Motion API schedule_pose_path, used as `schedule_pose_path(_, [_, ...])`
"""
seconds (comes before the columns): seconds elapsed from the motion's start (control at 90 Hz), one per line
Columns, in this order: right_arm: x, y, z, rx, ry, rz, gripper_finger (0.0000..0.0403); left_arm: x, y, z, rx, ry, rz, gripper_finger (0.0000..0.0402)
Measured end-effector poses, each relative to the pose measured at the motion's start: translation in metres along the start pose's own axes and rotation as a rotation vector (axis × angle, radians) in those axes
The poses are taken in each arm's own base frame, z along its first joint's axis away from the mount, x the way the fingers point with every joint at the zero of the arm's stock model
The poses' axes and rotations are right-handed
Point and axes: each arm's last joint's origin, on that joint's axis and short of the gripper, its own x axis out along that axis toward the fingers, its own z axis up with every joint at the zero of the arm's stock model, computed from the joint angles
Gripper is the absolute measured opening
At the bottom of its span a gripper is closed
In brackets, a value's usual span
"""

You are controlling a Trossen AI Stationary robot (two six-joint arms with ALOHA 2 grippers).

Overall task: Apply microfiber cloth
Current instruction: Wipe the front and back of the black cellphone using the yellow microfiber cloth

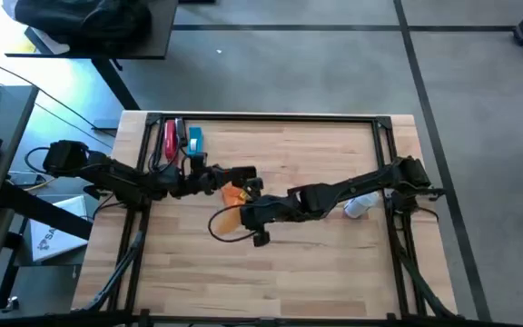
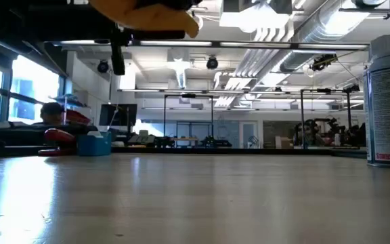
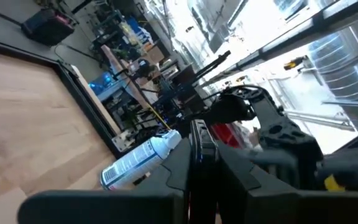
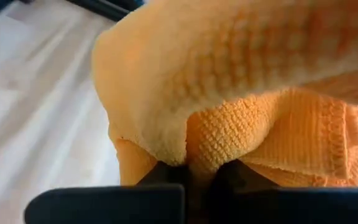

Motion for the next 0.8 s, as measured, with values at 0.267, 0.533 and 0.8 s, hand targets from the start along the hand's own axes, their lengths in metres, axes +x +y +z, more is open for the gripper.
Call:
schedule_pose_path(0.267, [-0.007, 0.018, 0.004, -0.018, 0.013, -0.134, 0.0000, 0.000, -0.001, -0.001, -0.034, -0.006, 0.000, 0.0026])
schedule_pose_path(0.533, [-0.008, -0.003, 0.002, -0.069, 0.114, -0.563, 0.0000, -0.002, -0.002, -0.005, -0.047, -0.015, 0.029, 0.0026])
schedule_pose_path(0.8, [-0.006, -0.021, 0.007, 0.020, 0.045, -0.606, 0.0000, -0.004, -0.003, -0.007, -0.191, -0.091, 0.079, 0.0026])
